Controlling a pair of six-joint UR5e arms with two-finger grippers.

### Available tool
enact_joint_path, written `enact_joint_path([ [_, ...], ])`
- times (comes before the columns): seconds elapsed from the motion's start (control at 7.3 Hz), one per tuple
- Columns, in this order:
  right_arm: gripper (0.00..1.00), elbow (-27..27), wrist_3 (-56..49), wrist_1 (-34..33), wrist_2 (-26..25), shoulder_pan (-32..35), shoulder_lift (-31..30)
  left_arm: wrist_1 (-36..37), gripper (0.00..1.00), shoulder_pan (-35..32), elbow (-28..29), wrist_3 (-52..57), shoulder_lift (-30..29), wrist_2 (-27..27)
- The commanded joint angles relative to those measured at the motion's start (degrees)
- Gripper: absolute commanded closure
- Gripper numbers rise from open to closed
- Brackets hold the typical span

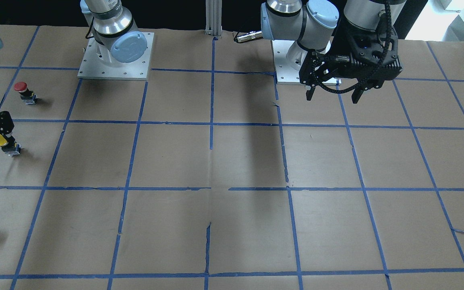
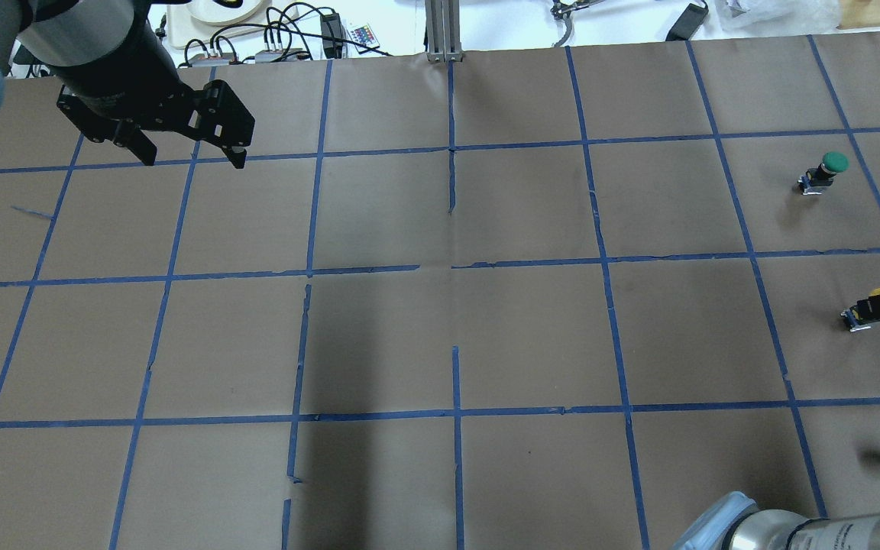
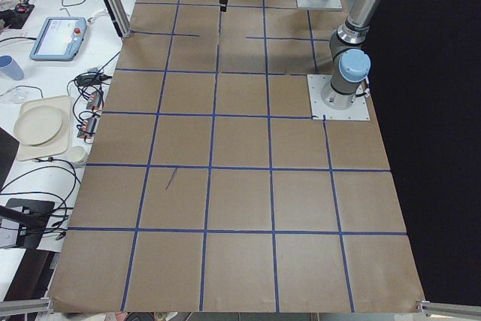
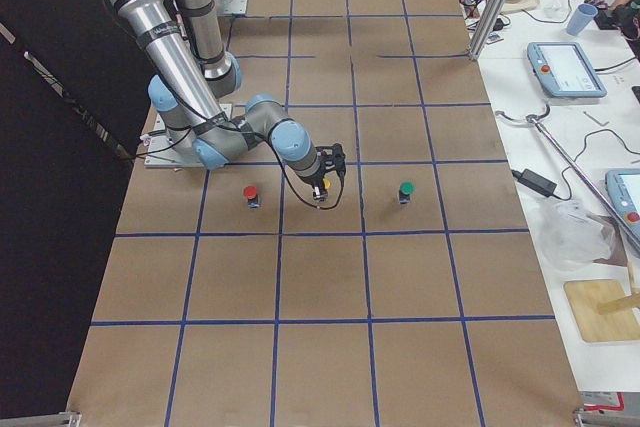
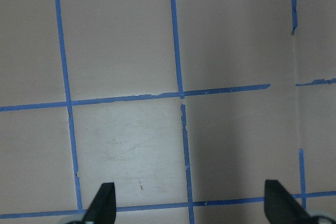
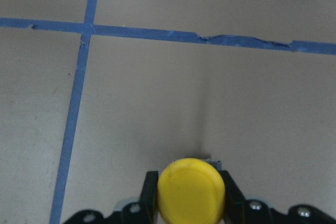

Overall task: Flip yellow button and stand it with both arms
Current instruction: 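Set the button upright and open the right gripper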

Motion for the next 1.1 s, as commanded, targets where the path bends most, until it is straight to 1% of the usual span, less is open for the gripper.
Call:
enact_joint_path([
  [0.0,0.82,-0.05,0.03,-0.44,-0.09,0.00,0.14,-0.02,0.00,0.08,0.02,0.15,-0.01,-0.06],
  [0.14,0.75,-0.05,0.03,-0.52,-0.09,0.00,0.06,-0.02,0.00,0.08,0.02,0.06,-0.01,-0.06],
  [0.27,0.70,-0.14,-0.15,-0.61,-0.09,0.00,0.06,-0.02,0.00,-0.01,0.02,0.06,-0.01,-0.06],
  [0.55,0.65,-0.14,-0.15,-0.96,-0.35,0.00,0.14,-0.02,0.00,-0.01,-0.07,0.06,-0.01,-0.06],
  [0.68,0.59,-0.14,-0.24,-1.05,-0.35,0.00,0.06,-0.02,0.00,-0.01,0.02,0.06,-0.01,-0.14],
  [0.82,0.55,-0.14,-0.06,-1.05,-0.61,0.00,0.06,-0.02,0.00,-0.01,0.02,0.06,-0.01,-0.14],
  [0.96,0.54,-0.14,-0.06,-1.05,-0.88,0.00,0.06,-0.02,0.00,-0.01,0.02,0.06,-0.01,-0.14],
])
